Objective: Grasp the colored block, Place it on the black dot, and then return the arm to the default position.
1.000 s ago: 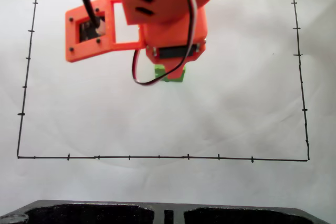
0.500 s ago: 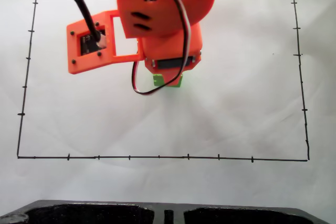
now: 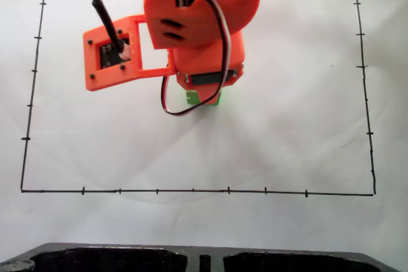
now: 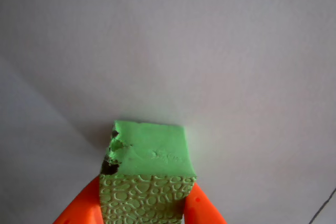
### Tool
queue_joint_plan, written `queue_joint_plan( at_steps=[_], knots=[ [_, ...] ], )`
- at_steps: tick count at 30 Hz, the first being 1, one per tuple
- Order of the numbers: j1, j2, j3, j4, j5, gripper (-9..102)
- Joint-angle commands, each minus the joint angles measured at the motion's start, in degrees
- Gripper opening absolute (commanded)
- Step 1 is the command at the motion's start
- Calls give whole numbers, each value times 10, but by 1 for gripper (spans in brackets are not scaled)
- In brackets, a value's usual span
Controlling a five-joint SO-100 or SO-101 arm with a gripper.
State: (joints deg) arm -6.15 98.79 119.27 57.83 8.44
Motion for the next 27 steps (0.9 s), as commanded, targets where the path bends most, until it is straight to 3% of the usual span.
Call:
queue_joint_plan(
  at_steps=[1,17,27],
  knots=[
    [-4,3,-1,-1,-3,17],
    [-15,51,0,47,-32,41],
    [-26,253,70,106,-76,41]
  ],
)
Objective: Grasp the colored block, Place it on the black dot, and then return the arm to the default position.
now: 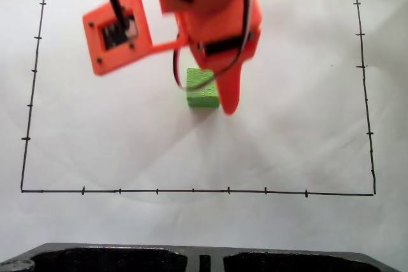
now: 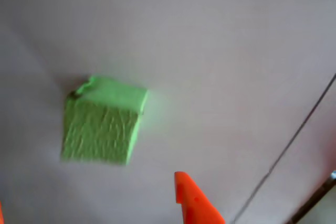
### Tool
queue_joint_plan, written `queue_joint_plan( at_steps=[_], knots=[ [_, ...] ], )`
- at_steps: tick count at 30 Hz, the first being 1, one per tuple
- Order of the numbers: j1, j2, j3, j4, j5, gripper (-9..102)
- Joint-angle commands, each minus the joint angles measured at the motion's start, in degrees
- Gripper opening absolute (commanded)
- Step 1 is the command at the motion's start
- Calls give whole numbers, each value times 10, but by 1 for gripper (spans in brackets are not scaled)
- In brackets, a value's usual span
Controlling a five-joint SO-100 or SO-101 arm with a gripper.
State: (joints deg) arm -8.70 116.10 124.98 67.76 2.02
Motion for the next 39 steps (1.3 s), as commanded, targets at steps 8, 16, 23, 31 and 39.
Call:
queue_joint_plan(
  at_steps=[8,16,23,31,39],
  knots=[
    [27,273,87,65,-41,39],
    [79,488,208,87,-102,25],
    [92,605,282,98,-101,14],
    [98,704,361,93,-63,0],
    [104,711,410,11,-37,0]
  ],
)
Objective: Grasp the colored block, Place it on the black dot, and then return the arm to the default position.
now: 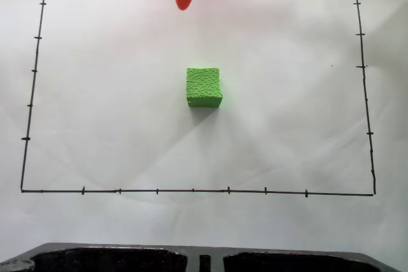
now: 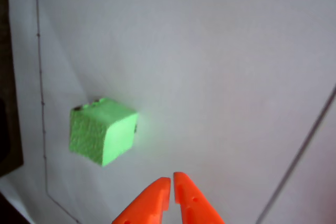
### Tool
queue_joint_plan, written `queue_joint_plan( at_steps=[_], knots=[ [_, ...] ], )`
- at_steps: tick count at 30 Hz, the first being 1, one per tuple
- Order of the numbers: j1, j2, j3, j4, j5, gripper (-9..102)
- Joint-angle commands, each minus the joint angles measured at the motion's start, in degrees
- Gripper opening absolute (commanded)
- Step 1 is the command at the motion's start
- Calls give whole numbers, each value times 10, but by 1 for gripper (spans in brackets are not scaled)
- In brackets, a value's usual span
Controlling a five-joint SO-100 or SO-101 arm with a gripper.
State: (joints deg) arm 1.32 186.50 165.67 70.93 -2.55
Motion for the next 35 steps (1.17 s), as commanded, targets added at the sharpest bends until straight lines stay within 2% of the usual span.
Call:
queue_joint_plan(
  at_steps=[1,14,35],
  knots=[
    [3,7,10,-29,11,0],
    [-1,7,62,-127,29,0],
    [4,8,64,-130,33,0]
  ],
)
